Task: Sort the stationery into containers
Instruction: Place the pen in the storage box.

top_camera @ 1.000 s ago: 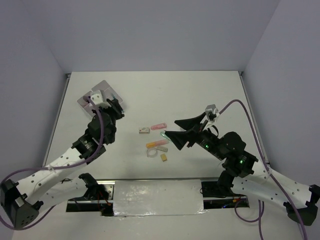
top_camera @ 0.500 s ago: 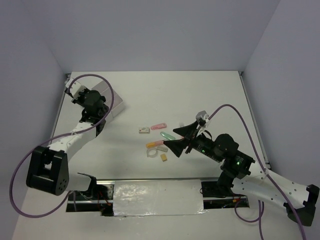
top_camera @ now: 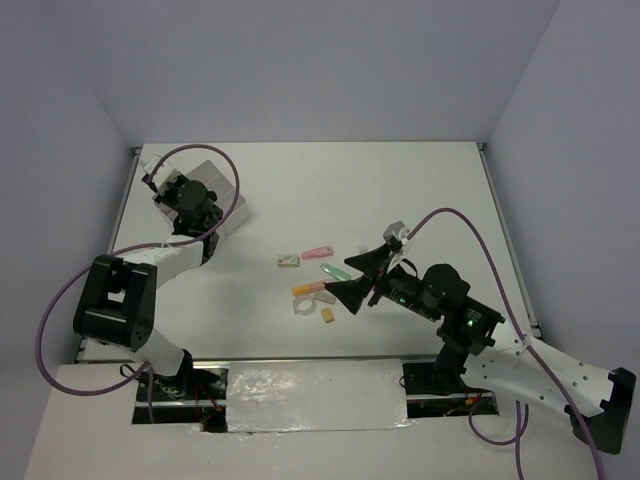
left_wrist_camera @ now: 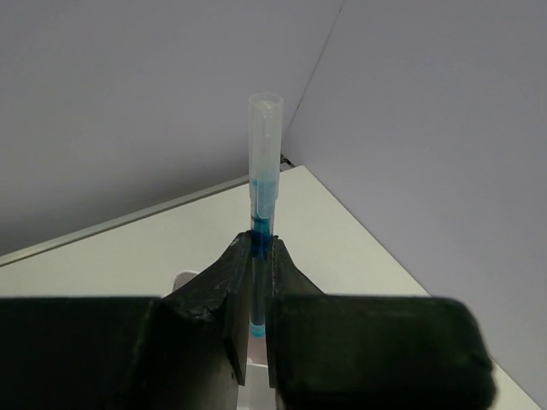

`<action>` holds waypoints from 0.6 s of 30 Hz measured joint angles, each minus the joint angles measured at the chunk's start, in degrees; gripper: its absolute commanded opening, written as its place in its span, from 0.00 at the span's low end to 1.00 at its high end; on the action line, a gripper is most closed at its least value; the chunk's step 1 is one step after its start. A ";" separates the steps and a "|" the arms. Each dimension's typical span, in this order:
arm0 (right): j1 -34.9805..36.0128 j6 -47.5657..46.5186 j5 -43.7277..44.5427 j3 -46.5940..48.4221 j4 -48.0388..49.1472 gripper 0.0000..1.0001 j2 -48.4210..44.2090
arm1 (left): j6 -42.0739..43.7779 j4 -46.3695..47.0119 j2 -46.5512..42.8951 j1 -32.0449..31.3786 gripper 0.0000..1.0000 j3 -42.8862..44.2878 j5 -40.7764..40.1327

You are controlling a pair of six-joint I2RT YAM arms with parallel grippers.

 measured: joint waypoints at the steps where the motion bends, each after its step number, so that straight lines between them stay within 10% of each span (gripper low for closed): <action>1: -0.39 -0.02 -0.33 0.00 0.00 0.91 0.04 | -0.07 0.70 0.61 0.11 0.05 -0.33 0.13; 18: -1.92 -0.22 -4.13 0.00 0.42 0.91 4.07 | -10.91 -1.07 7.17 2.12 0.41 -5.22 1.18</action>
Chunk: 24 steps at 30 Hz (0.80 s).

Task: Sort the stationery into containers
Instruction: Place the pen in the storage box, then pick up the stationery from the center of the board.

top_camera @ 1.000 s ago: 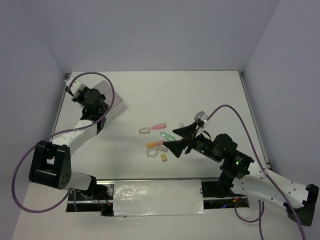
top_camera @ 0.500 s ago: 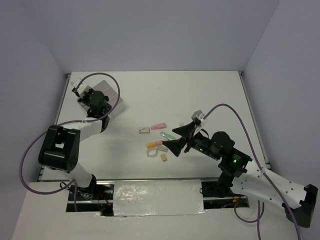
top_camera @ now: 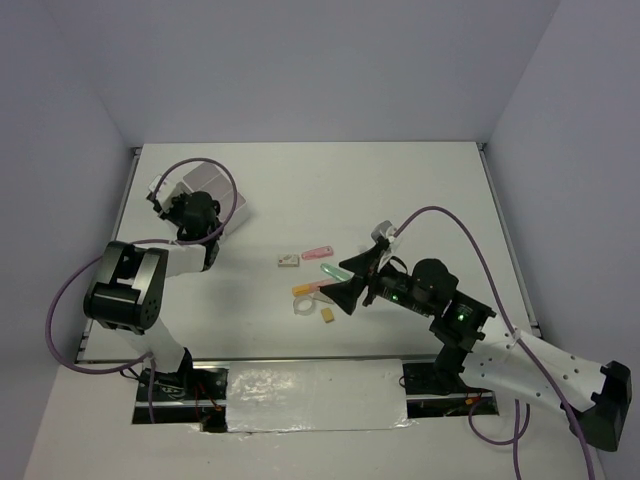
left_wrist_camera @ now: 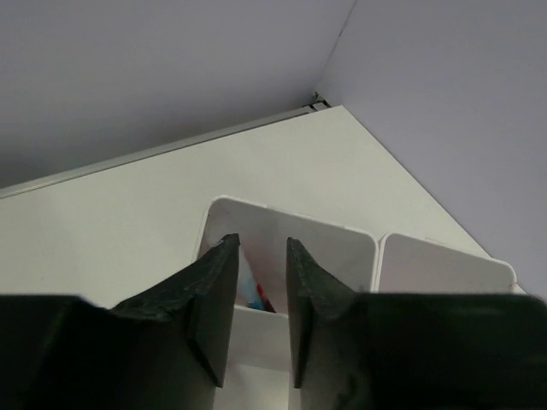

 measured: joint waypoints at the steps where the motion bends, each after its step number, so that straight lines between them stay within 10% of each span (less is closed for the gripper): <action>1: -0.02 0.00 -0.17 0.00 0.13 0.91 0.37 | -0.98 -0.63 0.00 0.00 0.47 -0.13 0.00; 12: -0.15 0.04 -0.98 0.00 1.14 0.91 2.21 | -8.35 -12.31 -6.67 -0.24 0.98 -0.79 3.19; 24: -3.89 0.42 0.42 2.05 -3.61 0.93 0.66 | -7.02 -51.32 -14.75 -8.79 0.99 28.79 25.55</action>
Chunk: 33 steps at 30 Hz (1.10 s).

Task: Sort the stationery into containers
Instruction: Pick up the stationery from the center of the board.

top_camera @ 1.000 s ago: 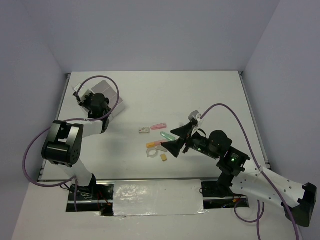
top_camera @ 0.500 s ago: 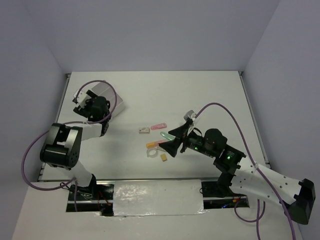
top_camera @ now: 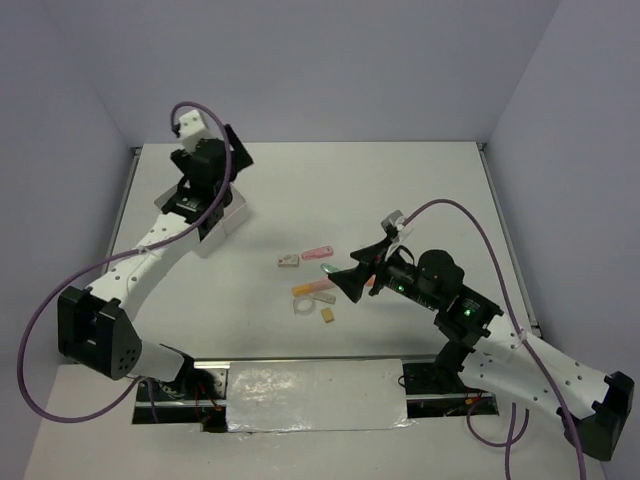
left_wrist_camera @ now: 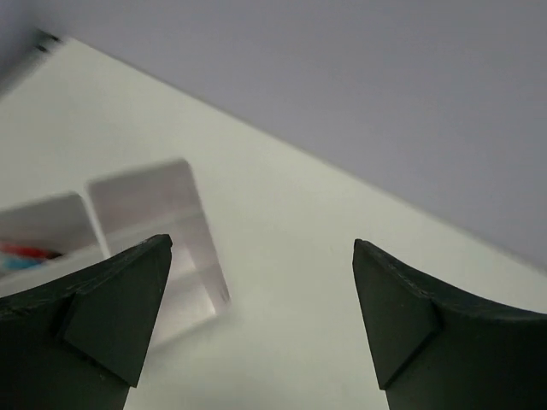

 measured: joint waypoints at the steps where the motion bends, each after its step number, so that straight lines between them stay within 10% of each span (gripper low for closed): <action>1: -0.79 0.07 0.37 0.90 -1.57 0.93 -0.48 | 0.09 -3.15 -0.09 -2.03 0.99 0.70 1.51; 14: -3.19 -2.43 -2.89 6.03 -15.34 0.95 -11.17 | 25.38 -13.68 14.19 -16.33 0.96 -0.61 44.37; 33: -3.19 -2.60 -5.95 5.62 -17.44 0.95 -11.54 | 34.69 -20.74 32.48 -18.60 0.73 9.68 49.64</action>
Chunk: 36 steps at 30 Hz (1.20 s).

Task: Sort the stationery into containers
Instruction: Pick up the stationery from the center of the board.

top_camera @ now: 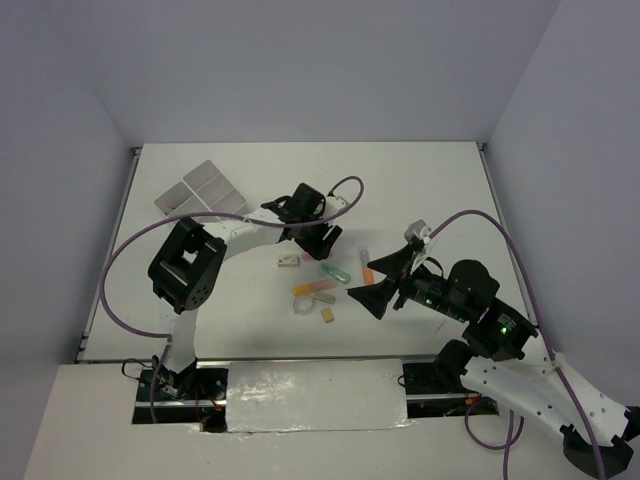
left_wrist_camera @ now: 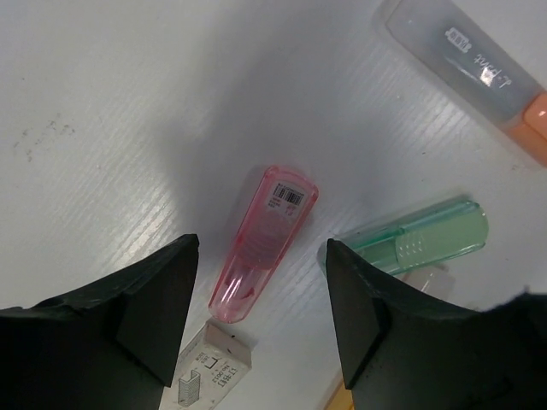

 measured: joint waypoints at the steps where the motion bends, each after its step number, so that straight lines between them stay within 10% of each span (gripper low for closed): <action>1: -0.02 0.00 -0.09 -0.07 0.00 0.95 0.00 | -0.02 -0.11 0.35 -0.20 0.73 0.00 -0.50; 6: -0.02 -0.02 -0.42 -0.09 0.02 0.95 0.02 | -0.17 -0.63 2.27 -0.83 0.66 0.07 -3.10; 16: -0.02 0.00 -0.46 -0.15 0.07 0.95 -0.37 | -0.33 -0.76 5.03 -1.20 0.00 4.11 -7.17; 25: -0.02 0.02 -0.42 -0.33 0.33 0.95 -0.57 | -5.53 2.95 1.07 -0.92 0.00 3.52 -17.57; 36: 0.00 0.04 -1.09 -2.01 1.68 0.95 -0.79 | -25.07 23.26 -41.09 11.93 0.00 -20.35 -47.84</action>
